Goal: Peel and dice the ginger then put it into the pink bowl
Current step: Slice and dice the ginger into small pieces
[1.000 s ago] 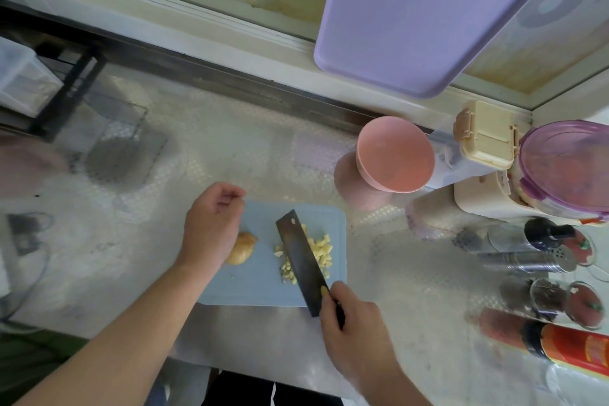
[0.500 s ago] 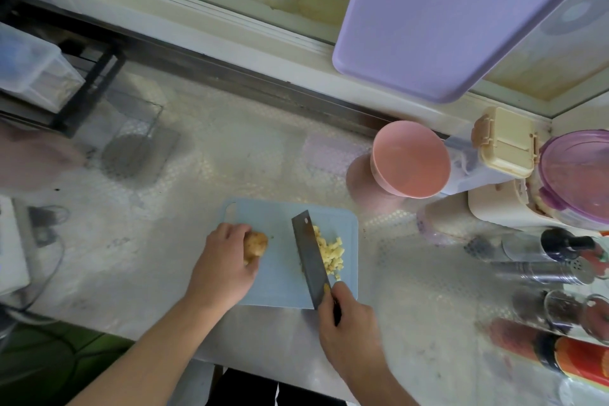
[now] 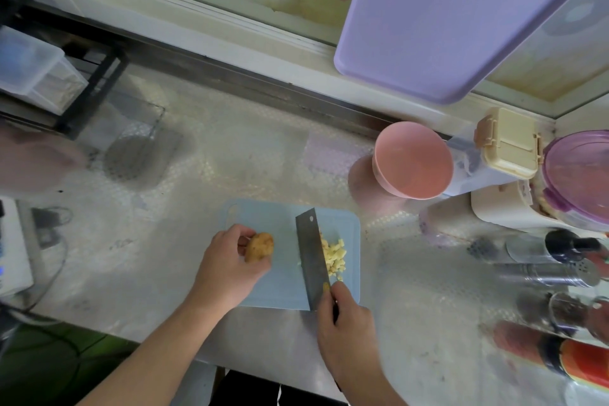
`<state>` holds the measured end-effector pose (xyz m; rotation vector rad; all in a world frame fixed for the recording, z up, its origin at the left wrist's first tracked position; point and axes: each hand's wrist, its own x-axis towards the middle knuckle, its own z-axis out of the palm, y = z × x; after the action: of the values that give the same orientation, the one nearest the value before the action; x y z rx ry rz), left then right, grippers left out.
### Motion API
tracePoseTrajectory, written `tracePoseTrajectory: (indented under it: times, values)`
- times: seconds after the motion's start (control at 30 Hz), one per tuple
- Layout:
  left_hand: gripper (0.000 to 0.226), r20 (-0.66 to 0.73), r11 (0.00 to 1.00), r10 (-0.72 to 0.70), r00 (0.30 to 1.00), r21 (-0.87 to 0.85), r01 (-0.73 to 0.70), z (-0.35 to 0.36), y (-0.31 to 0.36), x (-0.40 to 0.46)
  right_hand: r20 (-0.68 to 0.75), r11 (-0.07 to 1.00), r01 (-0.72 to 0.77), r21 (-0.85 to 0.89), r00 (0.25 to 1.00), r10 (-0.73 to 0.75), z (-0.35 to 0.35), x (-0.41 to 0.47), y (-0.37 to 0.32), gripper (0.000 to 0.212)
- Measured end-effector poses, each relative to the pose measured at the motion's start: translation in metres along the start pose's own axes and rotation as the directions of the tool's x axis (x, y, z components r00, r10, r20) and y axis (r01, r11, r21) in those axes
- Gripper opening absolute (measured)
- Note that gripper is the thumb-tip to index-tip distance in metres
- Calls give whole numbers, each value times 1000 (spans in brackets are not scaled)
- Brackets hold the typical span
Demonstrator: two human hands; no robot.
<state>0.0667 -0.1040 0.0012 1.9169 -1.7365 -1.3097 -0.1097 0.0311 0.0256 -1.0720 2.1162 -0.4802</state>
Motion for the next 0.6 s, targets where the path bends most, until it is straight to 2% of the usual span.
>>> tracePoseTrajectory:
  times: [0.07,0.17,0.27,0.37,0.53,0.6]
  values:
    - [33,-20,1000,-10,1000,-1,10,5,5,-2,2,999,14,31,1000,-15,-5,0,-1,27]
    - [44,-17,997,-63,998,45,63,9,8,-4,61,998,24,60,998,-28,-2,1,-8,20]
    - [54,27,993,-110,994,35,109,12,6,-4,84,997,7,82,996,-14,5,2,-17,27]
    - [48,83,988,-142,986,-56,147,15,1,-6,69,999,-5,33,998,3,12,5,-21,36]
    - [22,167,909,-170,971,-355,220,20,-4,-10,94,1000,-9,-19,996,11,14,7,-25,32]
    - [16,191,886,-159,969,-405,225,21,-2,-13,110,1000,-10,-24,994,13,15,7,-25,32]
